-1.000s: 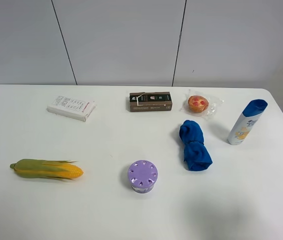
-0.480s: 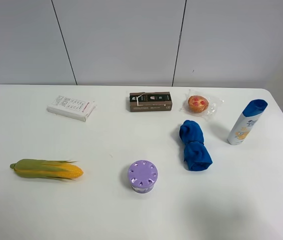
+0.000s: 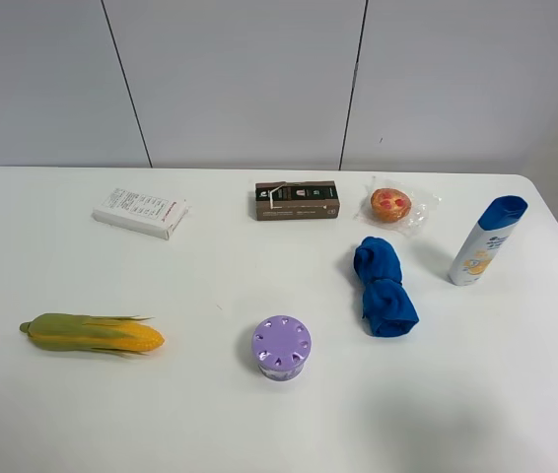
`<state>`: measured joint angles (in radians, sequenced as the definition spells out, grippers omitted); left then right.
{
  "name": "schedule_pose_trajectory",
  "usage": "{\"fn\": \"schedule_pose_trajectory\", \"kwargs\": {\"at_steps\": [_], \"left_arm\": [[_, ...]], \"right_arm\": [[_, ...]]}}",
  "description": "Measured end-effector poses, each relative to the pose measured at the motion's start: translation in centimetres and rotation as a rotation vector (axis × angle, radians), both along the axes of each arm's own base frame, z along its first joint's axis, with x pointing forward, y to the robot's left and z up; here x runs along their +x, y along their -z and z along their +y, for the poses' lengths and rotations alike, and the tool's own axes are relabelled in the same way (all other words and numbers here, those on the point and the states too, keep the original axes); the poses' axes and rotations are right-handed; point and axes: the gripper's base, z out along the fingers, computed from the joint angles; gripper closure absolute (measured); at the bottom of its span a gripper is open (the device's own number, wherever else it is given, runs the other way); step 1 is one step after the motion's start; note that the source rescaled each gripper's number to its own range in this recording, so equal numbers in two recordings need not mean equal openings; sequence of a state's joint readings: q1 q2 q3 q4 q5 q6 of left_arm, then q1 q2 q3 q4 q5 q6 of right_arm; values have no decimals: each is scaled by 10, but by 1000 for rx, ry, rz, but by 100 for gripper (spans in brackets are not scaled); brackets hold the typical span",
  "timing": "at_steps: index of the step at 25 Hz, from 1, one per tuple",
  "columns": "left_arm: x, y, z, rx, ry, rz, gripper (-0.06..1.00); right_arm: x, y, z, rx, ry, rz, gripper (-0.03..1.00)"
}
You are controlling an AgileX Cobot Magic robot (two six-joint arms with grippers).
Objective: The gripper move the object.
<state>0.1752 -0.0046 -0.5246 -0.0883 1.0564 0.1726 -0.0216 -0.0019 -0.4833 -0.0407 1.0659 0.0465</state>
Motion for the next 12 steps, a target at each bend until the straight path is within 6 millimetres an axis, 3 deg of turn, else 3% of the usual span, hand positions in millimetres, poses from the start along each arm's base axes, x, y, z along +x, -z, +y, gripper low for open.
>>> {"fn": "schedule_pose_trajectory", "kwargs": {"at_steps": [12], "left_arm": [[2, 4, 1, -34, -19, 14, -5]], "right_arm": [[0, 0, 0, 0, 0, 0, -3]]}}
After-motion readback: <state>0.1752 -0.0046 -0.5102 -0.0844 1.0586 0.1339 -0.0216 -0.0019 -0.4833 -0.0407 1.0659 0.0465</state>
